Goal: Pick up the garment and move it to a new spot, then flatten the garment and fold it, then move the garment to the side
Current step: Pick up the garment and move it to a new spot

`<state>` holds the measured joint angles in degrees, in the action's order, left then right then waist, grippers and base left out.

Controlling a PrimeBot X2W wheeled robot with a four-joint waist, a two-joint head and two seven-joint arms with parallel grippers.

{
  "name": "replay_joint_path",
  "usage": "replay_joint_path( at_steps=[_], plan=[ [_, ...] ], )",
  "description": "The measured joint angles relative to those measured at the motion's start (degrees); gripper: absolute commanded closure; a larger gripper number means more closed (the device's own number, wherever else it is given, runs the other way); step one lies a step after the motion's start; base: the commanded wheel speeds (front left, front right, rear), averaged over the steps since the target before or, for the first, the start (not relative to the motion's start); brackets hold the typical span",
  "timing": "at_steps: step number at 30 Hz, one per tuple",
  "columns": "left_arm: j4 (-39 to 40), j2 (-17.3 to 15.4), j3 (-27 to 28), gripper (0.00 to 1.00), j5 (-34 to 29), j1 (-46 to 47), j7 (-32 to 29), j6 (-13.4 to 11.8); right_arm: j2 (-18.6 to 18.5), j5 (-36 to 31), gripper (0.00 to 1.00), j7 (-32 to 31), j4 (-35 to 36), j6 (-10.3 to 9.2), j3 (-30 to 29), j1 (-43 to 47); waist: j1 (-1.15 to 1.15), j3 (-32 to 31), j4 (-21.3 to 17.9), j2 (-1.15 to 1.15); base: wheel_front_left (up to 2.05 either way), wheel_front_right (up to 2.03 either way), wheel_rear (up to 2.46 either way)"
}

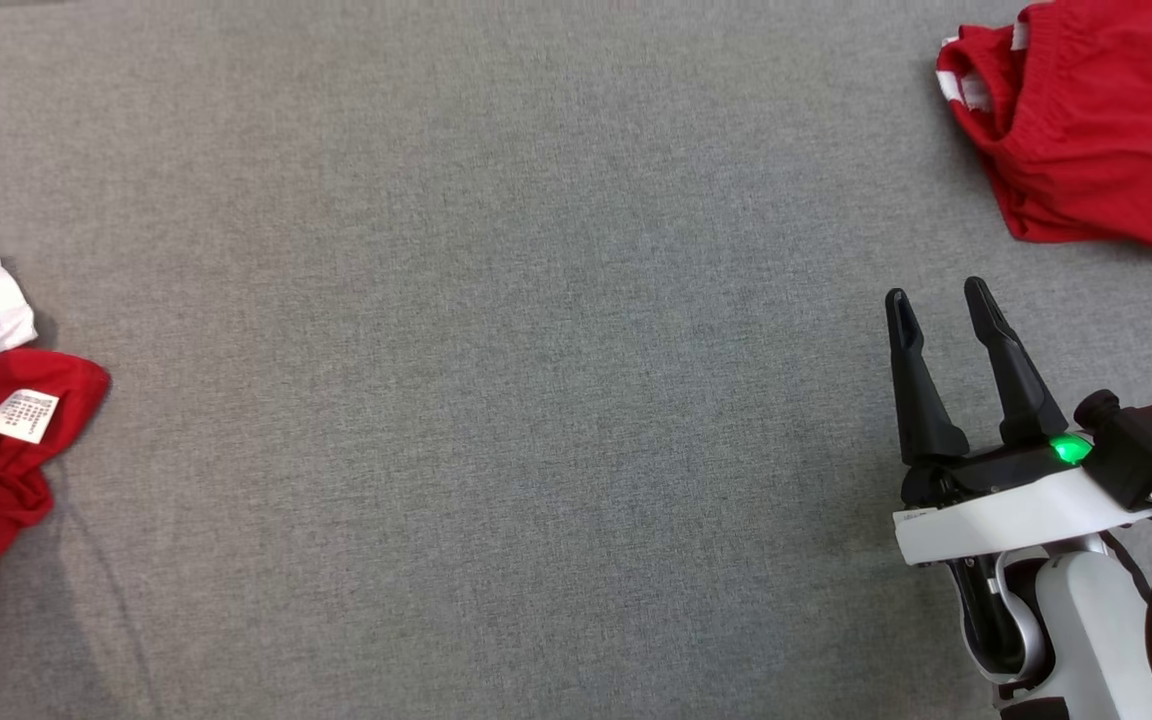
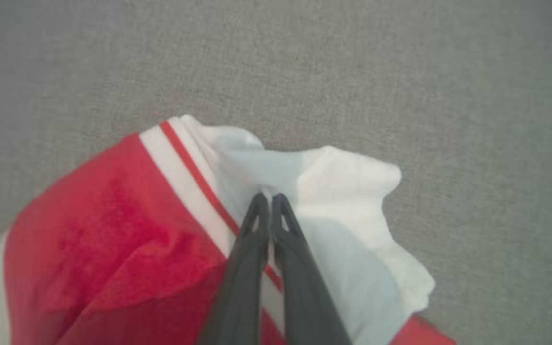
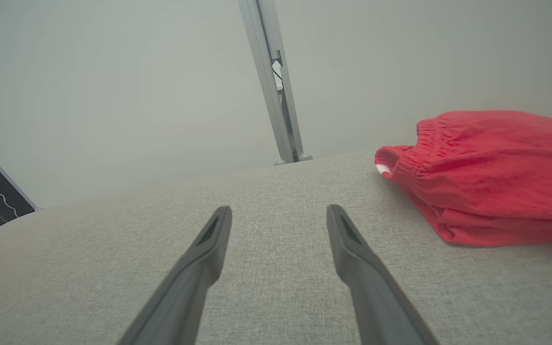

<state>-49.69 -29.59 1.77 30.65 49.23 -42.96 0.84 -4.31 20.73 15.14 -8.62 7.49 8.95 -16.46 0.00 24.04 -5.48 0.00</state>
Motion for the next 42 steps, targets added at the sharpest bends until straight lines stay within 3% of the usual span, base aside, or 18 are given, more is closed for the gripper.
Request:
replay_joint_path(
  at_steps=[13,21,25,30,35,42],
  plan=[
    [8.0,0.5,-8.3,1.00,-3.6,0.3,4.7,5.6,0.3,0.0,0.00,0.0,-1.5,0.00,0.2,2.0,0.00,-7.8,0.0,0.00,0.00,0.00,0.00],
    [14.7,2.0,-15.1,1.00,-3.1,0.3,5.6,6.4,0.4,0.1,0.00,0.0,-1.6,0.00,-0.5,3.2,0.00,-11.5,-2.2,0.00,0.00,0.00,0.00],
    [21.9,2.9,-24.5,1.00,0.8,0.4,4.8,6.6,0.6,0.4,0.00,0.0,-1.5,0.00,-0.7,4.0,0.00,-12.8,-5.9,0.00,0.00,0.00,0.00],
    [24.9,2.6,-29.8,1.00,2.2,0.8,4.9,6.6,0.9,0.7,0.00,0.0,-1.5,-0.01,-0.7,4.1,0.00,-13.0,-8.7,0.00,0.00,0.00,0.00],
    [26.1,4.8,-35.6,1.00,4.1,1.8,4.7,6.6,1.2,1.0,0.00,0.0,-1.5,0.00,-0.7,4.2,0.00,-12.8,-12.3,0.00,0.00,0.00,0.00],
    [23.2,11.8,-41.0,1.00,6.0,1.8,7.8,6.6,1.4,1.5,0.00,0.0,-1.5,0.00,-0.5,4.7,0.00,-12.0,-16.3,0.00,0.00,0.00,0.00]
  ],
)
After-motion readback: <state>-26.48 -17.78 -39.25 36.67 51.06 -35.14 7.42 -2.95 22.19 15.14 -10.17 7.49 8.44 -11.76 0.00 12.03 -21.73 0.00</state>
